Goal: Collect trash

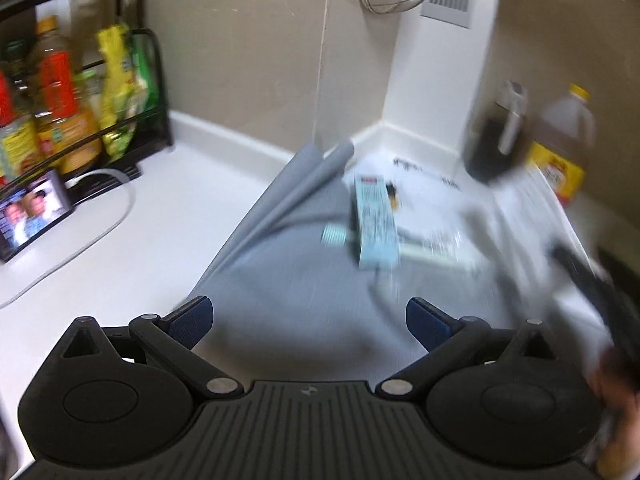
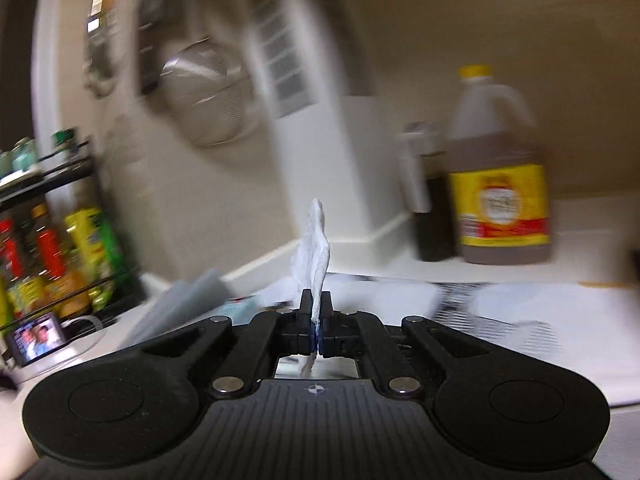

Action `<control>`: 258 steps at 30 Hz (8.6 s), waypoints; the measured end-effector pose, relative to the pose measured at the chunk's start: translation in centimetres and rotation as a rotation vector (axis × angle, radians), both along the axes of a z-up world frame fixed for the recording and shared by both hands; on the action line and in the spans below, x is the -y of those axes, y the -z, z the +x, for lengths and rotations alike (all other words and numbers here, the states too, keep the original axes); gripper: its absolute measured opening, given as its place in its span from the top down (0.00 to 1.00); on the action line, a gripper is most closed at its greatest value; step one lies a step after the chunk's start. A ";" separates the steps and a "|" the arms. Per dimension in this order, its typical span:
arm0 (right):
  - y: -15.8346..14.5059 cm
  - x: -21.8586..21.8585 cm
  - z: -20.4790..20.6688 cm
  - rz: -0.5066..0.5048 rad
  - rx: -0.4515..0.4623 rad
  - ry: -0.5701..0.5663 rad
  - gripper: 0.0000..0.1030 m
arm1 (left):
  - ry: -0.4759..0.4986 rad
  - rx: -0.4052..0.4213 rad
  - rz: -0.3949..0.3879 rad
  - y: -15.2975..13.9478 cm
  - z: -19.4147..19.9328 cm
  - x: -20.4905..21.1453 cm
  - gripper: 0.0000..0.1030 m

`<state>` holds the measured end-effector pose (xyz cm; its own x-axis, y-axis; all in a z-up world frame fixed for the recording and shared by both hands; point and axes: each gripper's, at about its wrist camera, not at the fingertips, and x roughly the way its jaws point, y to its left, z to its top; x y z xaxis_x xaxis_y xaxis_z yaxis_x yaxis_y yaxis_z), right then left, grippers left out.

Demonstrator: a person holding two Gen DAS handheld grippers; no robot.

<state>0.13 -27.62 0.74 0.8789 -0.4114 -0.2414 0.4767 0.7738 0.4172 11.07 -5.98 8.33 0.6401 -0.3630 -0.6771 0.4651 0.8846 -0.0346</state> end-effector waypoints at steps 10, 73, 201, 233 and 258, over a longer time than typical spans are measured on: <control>2.9 4.3 0.5 0.172 -0.121 0.165 0.98 | 0.009 -0.068 0.074 4.9 10.0 11.1 0.00; 2.5 4.5 -0.6 0.229 0.005 0.153 0.93 | -0.001 0.091 0.205 0.8 -7.7 0.2 0.58; 15.9 -29.0 -3.3 0.246 -0.841 -0.577 0.94 | 0.033 -0.503 0.365 29.9 -16.0 -15.1 0.12; 9.3 -30.2 -9.4 0.082 -0.722 -0.554 0.29 | -0.001 -0.296 0.409 23.2 -21.5 -17.4 0.00; 8.8 -30.2 -10.6 0.071 -0.700 -0.544 0.27 | -0.015 -0.288 0.396 22.4 -21.6 -17.9 0.00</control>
<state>-10.50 2.56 -8.06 0.5899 0.0568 -0.8054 0.2145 0.9506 0.2242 -10.51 11.96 -14.06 0.4096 -0.0337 -0.9116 0.4730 0.8623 0.1807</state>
